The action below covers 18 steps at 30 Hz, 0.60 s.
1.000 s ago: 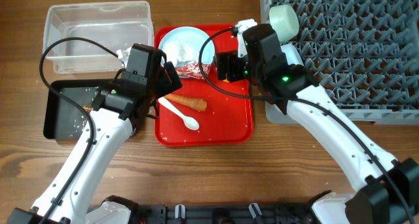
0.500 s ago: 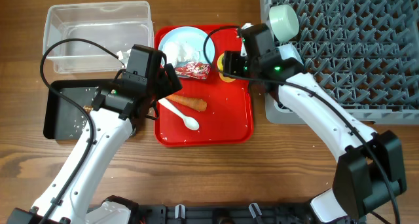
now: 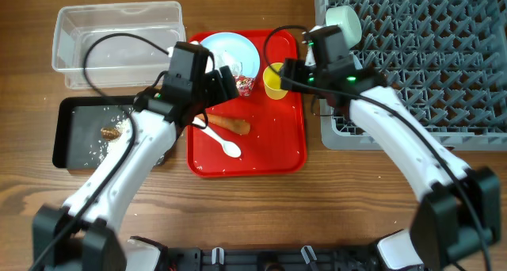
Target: Sort waste into correct bins and load items into the dishwasher rack
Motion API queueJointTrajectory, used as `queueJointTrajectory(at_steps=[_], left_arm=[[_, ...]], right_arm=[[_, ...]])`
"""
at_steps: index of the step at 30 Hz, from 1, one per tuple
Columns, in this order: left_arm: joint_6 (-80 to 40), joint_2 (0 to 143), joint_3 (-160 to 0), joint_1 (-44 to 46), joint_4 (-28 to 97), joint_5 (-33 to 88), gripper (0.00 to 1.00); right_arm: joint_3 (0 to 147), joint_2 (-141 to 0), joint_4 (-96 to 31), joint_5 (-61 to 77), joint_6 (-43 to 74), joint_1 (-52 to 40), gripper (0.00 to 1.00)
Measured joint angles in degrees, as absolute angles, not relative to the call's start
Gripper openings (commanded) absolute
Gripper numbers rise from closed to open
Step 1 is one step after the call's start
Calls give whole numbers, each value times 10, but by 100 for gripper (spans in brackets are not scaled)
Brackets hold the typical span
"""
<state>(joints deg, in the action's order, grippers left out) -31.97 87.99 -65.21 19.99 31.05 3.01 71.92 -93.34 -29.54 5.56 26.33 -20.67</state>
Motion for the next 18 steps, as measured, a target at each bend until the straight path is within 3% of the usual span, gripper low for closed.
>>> queueJointTrajectory(at_steps=[7, 13, 18], left_arm=[[-262, 1005, -759, 203, 333, 90, 93], [-217, 1092, -870, 231, 331, 86, 91], [-200, 1155, -874, 269, 310, 67, 81]], right_arm=[[719, -767, -339, 58, 235, -150, 78], [719, -752, -370, 52, 222, -150, 78], [719, -752, -394, 32, 222, -151, 78]])
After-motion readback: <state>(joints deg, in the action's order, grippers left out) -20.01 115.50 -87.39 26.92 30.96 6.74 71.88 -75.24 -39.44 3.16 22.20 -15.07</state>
